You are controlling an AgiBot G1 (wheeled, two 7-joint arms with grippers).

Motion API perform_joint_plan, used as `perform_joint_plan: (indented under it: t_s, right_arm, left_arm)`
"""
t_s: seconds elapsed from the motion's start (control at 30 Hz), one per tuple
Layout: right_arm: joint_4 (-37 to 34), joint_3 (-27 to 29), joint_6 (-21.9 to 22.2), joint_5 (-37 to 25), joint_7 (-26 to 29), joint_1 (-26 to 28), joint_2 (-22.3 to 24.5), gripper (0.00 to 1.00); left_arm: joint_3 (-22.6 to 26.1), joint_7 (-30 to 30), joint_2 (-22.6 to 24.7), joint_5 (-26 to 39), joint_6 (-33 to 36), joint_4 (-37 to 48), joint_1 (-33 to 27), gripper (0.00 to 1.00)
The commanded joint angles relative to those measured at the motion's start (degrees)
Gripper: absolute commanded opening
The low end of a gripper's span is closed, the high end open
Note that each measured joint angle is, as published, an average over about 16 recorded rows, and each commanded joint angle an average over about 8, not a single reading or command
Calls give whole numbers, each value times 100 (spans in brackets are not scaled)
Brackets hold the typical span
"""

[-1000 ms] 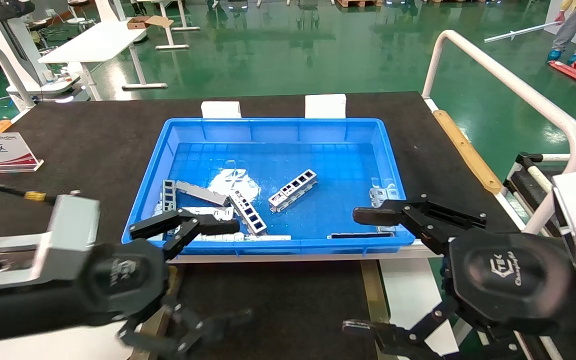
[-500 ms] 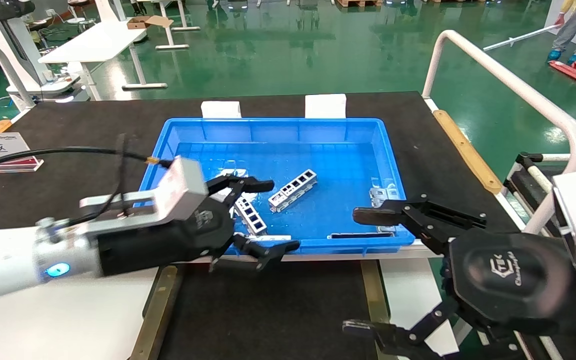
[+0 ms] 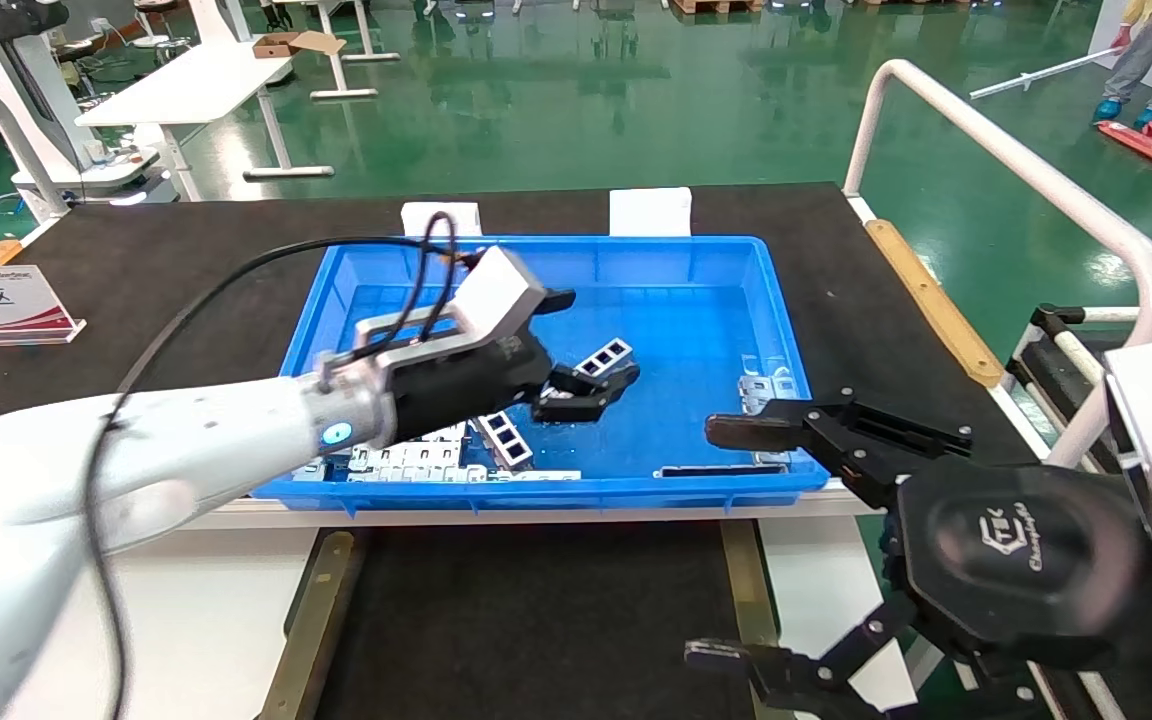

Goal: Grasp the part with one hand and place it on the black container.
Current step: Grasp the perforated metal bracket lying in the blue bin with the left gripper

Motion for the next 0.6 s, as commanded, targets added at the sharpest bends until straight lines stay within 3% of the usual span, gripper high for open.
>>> perform_joint_plan:
  t_s: [0.03,0.3,0.6]
  right_arm:
    - [0,0,0,0,0,0,0,100]
    - [0,-1,0,0,0,0,0,100]
    - [0,-1,0,1,-1,0,0,100]
  left_arm:
    - [16,159,262,84,-199,381,-132,100]
    - [244,712,774,4,-722,1426,-463,100]
    - [1098,662,826,-472,-1307,1677,-547,100]
